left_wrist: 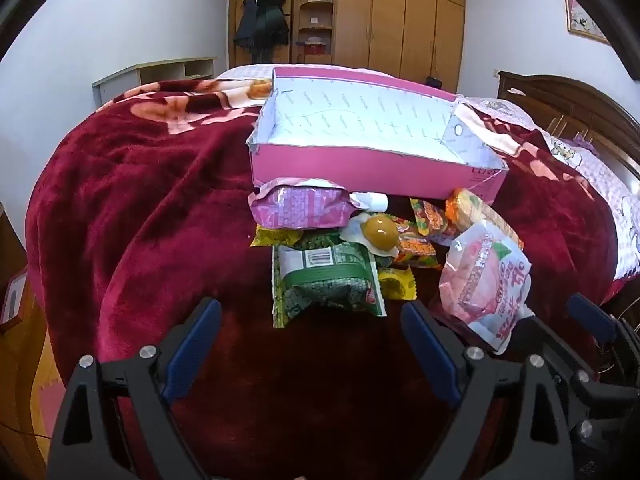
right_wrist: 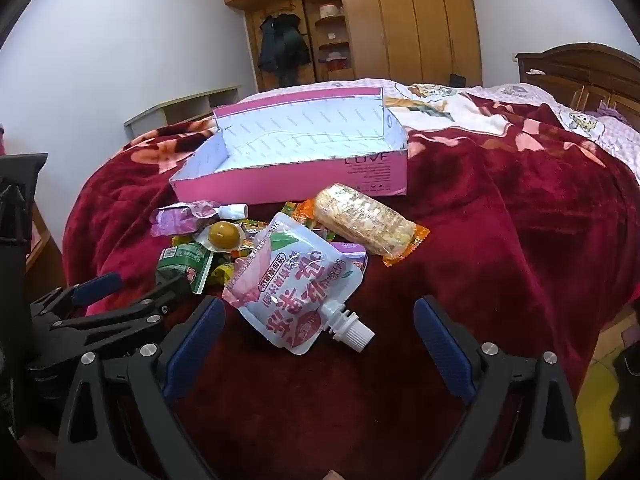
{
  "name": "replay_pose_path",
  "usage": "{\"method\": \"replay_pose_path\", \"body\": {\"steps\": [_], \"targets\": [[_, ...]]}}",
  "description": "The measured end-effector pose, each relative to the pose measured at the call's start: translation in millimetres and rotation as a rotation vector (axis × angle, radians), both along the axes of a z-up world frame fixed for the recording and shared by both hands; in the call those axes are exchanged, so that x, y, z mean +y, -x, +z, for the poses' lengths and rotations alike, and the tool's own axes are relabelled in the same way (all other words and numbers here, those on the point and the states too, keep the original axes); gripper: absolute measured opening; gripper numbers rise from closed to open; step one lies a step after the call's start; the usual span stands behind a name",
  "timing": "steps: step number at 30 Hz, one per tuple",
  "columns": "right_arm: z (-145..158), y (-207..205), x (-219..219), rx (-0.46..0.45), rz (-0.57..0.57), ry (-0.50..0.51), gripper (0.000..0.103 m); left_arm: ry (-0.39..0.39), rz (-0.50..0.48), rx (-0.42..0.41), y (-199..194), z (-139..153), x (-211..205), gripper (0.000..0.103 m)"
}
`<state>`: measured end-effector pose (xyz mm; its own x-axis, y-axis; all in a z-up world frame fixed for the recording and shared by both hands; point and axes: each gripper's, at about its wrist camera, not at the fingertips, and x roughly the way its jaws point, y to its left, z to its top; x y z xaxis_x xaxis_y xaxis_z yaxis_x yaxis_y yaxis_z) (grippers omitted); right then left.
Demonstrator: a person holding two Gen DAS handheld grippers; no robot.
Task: Organize snacks
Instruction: 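Move both tools toward the snack pile beside the pink box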
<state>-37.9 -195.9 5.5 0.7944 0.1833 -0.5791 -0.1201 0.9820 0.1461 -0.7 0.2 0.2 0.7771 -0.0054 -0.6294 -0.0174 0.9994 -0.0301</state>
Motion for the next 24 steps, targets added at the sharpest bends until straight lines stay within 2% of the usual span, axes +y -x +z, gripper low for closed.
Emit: {"method": "replay_pose_path", "body": {"steps": [3,4,24], "targets": [[0,0,0,-0.002,-0.003,-0.002,0.097,0.011,0.004,-0.008,3,0,-1,0.094],[0,0,1,-0.001,-0.002,-0.002,0.097,0.022,0.004,0.011,0,-1,5,0.094],[-3,-4,-12,0.018,-0.016,-0.043,0.097,0.031,0.03,0.023,-3,-2,18,0.094]]}}
